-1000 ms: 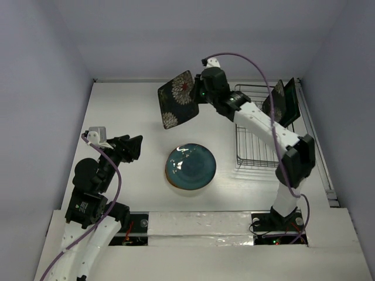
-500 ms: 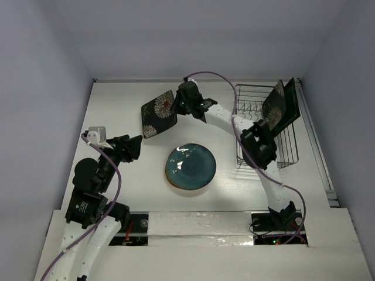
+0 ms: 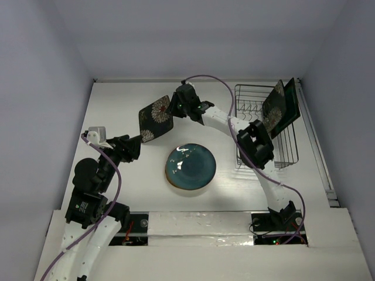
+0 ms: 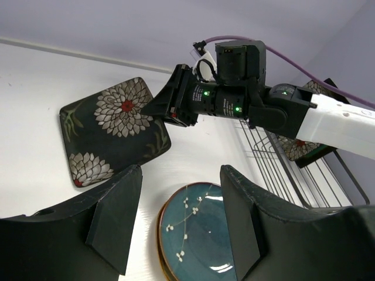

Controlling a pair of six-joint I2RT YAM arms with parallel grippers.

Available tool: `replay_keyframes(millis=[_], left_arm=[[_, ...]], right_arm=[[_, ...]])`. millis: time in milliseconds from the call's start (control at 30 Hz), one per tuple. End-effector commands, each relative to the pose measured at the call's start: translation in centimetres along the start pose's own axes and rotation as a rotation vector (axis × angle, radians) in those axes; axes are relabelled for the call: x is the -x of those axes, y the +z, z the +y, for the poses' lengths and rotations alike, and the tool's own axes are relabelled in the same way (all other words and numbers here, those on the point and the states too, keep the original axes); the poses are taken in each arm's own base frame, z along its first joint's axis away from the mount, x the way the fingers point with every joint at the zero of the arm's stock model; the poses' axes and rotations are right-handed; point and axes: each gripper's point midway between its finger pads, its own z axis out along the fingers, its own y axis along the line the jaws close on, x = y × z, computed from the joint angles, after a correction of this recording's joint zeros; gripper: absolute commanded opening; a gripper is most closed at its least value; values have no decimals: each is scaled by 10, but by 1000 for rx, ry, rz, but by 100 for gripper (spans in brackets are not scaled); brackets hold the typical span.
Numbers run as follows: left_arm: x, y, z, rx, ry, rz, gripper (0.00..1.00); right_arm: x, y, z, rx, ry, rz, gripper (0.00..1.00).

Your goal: Unload the plates from the dish rack

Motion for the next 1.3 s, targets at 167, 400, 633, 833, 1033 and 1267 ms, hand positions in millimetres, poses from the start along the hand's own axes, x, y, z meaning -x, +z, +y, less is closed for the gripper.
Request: replay_keyframes(millis=[167,400,633,833,1033,1267], left_arm=[[8,3,-1,-3,6,-35,52],[9,3,-2,-6,8,-39,52],[10,1,-3,-14,8,-44,52],[11,0,-4,-21,8,-47,52],[13,-3,-7,-36,7,-55,52],[14,-5,-8,-41,7,-63,52]], right_arm=[[8,7,8,13,-10,-46,45],[-7,1,-1,-15,-21,17,60],[23,-33,8,-32,-111,-61,82],[103,-128,17,-141,-277,-279,39],[173,-292,-88,-509,-321,-502,0],[188,-401,-203,-925,-307,-491,42]])
